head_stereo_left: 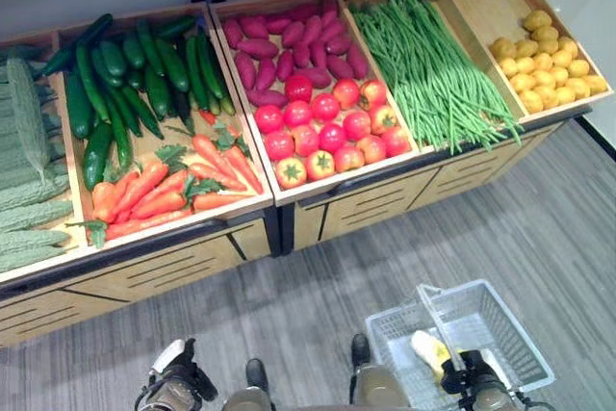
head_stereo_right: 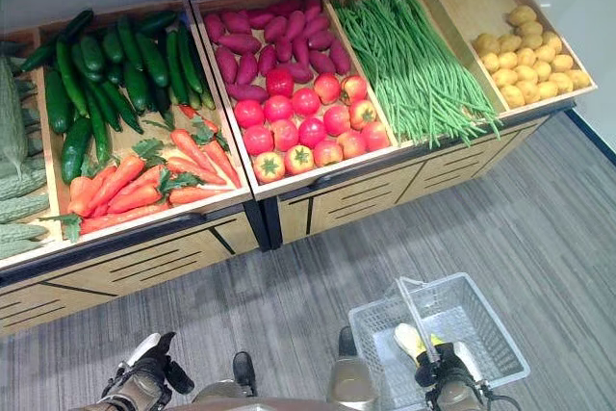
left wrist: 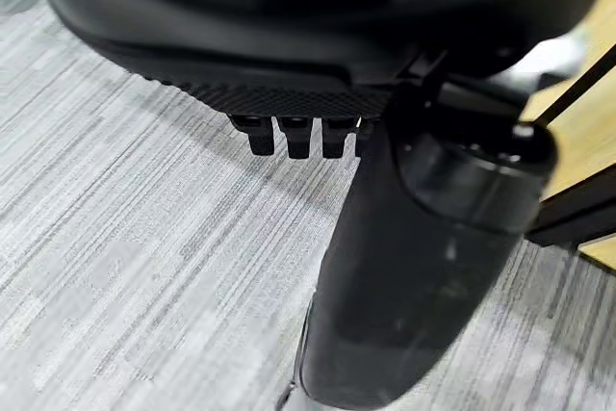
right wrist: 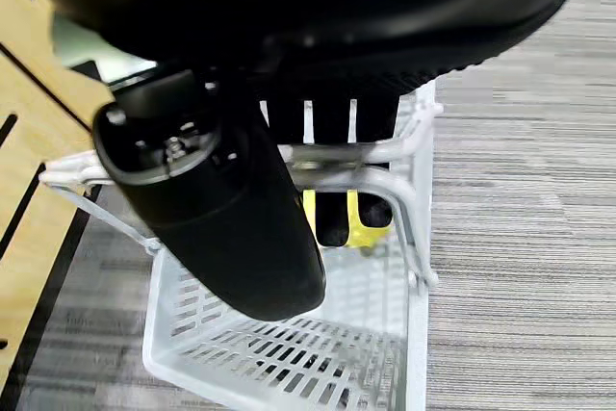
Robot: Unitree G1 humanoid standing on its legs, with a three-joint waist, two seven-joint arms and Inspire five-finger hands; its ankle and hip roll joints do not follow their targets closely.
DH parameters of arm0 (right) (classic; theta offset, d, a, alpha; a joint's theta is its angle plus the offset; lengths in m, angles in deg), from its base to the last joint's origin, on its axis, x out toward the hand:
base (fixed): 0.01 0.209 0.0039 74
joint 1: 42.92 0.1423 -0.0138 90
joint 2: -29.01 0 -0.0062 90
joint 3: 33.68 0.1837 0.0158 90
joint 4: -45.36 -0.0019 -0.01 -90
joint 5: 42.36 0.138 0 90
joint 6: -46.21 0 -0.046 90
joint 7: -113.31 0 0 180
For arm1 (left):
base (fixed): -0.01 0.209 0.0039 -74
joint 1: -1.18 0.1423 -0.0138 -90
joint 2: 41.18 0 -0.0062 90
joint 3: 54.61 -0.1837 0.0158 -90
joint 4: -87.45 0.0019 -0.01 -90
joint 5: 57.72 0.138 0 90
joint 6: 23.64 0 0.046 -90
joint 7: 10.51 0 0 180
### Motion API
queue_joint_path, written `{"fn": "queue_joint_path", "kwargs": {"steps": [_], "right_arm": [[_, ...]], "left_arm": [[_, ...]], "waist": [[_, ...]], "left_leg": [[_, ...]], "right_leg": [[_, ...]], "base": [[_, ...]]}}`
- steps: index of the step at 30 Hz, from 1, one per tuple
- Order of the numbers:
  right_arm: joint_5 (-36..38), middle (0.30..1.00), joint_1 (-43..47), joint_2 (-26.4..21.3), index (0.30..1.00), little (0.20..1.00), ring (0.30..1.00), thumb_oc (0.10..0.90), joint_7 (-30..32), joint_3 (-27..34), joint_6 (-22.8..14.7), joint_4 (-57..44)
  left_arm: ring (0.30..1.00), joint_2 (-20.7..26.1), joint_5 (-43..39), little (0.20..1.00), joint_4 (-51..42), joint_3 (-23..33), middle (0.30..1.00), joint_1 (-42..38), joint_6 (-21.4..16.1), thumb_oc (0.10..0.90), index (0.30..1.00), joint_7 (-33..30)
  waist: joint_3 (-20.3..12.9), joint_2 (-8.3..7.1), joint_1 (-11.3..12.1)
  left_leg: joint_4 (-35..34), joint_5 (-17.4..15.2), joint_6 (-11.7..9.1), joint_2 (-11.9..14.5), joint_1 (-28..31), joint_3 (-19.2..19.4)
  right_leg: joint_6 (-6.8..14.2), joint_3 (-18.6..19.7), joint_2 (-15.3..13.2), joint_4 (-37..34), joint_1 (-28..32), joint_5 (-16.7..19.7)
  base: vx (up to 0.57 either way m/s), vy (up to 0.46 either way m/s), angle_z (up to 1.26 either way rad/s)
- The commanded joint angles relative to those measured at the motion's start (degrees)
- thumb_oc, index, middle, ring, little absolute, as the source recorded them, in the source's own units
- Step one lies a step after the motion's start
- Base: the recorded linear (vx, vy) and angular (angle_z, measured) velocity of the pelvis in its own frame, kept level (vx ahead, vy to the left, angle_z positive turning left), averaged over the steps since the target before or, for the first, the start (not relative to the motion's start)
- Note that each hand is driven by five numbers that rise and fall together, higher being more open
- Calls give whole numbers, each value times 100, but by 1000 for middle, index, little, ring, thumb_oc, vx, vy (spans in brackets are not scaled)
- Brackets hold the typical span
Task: Get the vegetables into the basket
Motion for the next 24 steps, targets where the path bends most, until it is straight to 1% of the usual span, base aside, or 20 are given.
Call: {"fn": "queue_joint_path", "kwargs": {"steps": [1, 4, 5, 7, 9, 11, 12, 13, 15, 16, 17, 18, 19, 20, 21, 22, 23, 24], "right_arm": [[-26, 300, 79, -209, 300, 300, 300, 400, 129, -17, -94, -35], [-22, 300, 17, -210, 300, 300, 300, 400, 121, 16, -99, 33], [3, 300, -42, -193, 300, 300, 300, 400, 141, 41, -116, 110], [31, 300, -89, -161, 300, 300, 300, 400, 150, 71, -128, 199], [30, 300, -166, -78, 300, 300, 300, 400, 139, 64, -123, 263], [24, 300, -184, -26, 300, 300, 300, 400, 125, 58, -128, 326], [9, 300, -202, -10, 300, 300, 300, 400, 117, 66, -128, 349], [-18, 300, -227, 8, 300, 300, 300, 400, 134, 49, -138, 295], [-48, 300, -237, 37, 300, 300, 300, 400, 164, 29, -156, 294], [-47, 300, -230, 35, 300, 300, 300, 400, 164, 18, -156, 296], [-42, 300, -241, 13, 300, 300, 300, 400, 153, -3, -154, 257], [-44, 300, -252, -15, 300, 300, 300, 400, 140, -14, -143, 249], [-53, 300, -250, -35, 300, 300, 300, 400, 126, -51, -133, 265], [-79, 300, -255, -46, 300, 300, 300, 400, 116, -100, -141, 224], [-100, 300, -265, -68, 300, 300, 300, 400, 128, -134, -169, 229], [-118, 300, -273, -68, 300, 300, 300, 400, 122, -172, -203, 165], [-140, 300, -335, -69, 300, 300, 300, 400, 162, -213, -293, 78], [-123, 300, -360, -74, 300, 300, 300, 400, 199, -185, -331, 99]], "left_arm": [[1000, 159, -126, 1000, 137, 333, 1000, -166, -2, 900, 1000, -207], [1000, 161, -212, 1000, 179, 484, 1000, -140, 17, 900, 1000, -284], [1000, 156, -366, 1000, 214, 681, 1000, -114, 15, 900, 1000, -418], [1000, 130, -645, 1000, 276, 965, 1000, -80, 11, 900, 1000, -567], [1000, 125, -1550, 1000, 331, 1676, 1000, -10, -85, 900, 1000, -888], [1000, 64, -2138, 1000, 346, 2093, 1000, 21, -217, 900, 1000, -1051], [1000, 90, -2606, 1000, 298, 2455, 1000, 19, -358, 900, 1000, -1253], [1000, 92, -2926, 1000, 253, 2665, 1000, 28, -452, 900, 1000, -1332], [1000, 150, -3896, 1000, 120, 3388, 1000, -53, -815, 900, 1000, -1868], [1000, 146, -3904, 1000, 116, 3396, 1000, -48, -820, 900, 1000, -1872], [1000, 304, -4444, 1000, 207, 3712, 1000, -55, -976, 900, 1000, -1864], [1000, 463, -4651, 1000, 344, 3875, 1000, -64, -1040, 900, 1000, -1931], [1000, 601, -4762, 1000, 418, 3979, 1000, -75, -1090, 900, 1000, -1988], [1000, 703, -4730, 1000, 387, 3959, 1000, -96, -1123, 900, 1000, -2005], [1000, 887, -4520, 1000, 275, 3901, 1000, -161, -1144, 900, 1000, -2131], [1000, 976, -4439, 1000, 214, 3839, 1000, -189, -1141, 900, 1000, -2159], [1000, 1206, -3765, 1000, -1002, 3651, 1000, -198, -1269, 900, 1000, -2667], [1000, 1344, -3403, 1000, -1429, 3620, 1000, -141, -1283, 900, 1000, -2947]], "waist": [[91, -146, 25], [38, -138, 48], [-12, -126, 66], [-61, -119, 78], [-113, -114, 96], [-145, -106, 90], [-174, -101, 93], [-184, -103, 69], [-205, -84, 73], [-202, -82, 59], [-224, -58, 19], [-237, -43, -5], [-252, -28, -19], [-265, -17, -43], [-277, 1, -52], [-277, -2, -70], [-271, 10, -53], [-272, 14, -40]], "left_leg": [[134, -301, -180, 86, 7, -176], [45, -210, -239, 133, 10, -238], [-12, -156, -291, 187, 13, -281], [-51, -129, -333, 229, 38, -289], [-66, -113, -373, 266, 60, -279], [-66, -113, -392, 298, 106, -262], [-66, -119, -402, 306, 122, -249], [-66, -120, -412, 317, 138, -232], [-66, -130, -442, 326, 151, -213], [-66, -131, -442, 327, 152, -218], [-66, -145, -462, 328, 171, -197], [-66, -157, -469, 332, 192, -172], [-66, -166, -476, 332, 214, -146], [-66, -171, -479, 323, 230, -121], [-66, -175, -483, 317, 244, -109], [-66, -180, -487, 312, 258, -101], [-66, -180, -489, 296, 263, -108], [-66, -183, -490, 291, 255, -128]], "right_leg": [[262, 51, -155, 215, -123, -88], [225, -19, -98, 102, -26, -104], [205, -126, -64, -22, 65, -98], [189, -198, -31, -138, 157, -93], [165, -225, -3, -208, 211, -103], [151, -241, 23, -208, 261, -132], [147, -233, 29, -208, 265, -144], [143, -230, 36, -208, 280, -149], [148, -252, 34, -208, 299, -155], [149, -256, 34, -208, 303, -157], [160, -249, 31, -208, 308, -156], [163, -242, 27, -208, 311, -156], [169, -242, 21, -208, 315, -156], [173, -227, 20, -208, 319, -152], [177, -229, 17, -208, 323, -148], [182, -225, 16, -208, 326, -146], [201, -241, 1, -208, 327, -125], [211, -254, -11, -208, 326, -123]], "base": [[22, -136, -3], [12, -77, 0], [28, -141, 5], [35, -103, 14], [34, -70, 17], [30, -43, 4], [0, 0, 0], [26, -22, -3], [0, 0, 0], [0, 0, 0], [0, 0, 0], [10, 21, -4], [12, 27, -6], [10, 25, -8], [6, 23, -5], [-2, 19, -14], [-6, 14, -15], [0, 0, 0]]}}
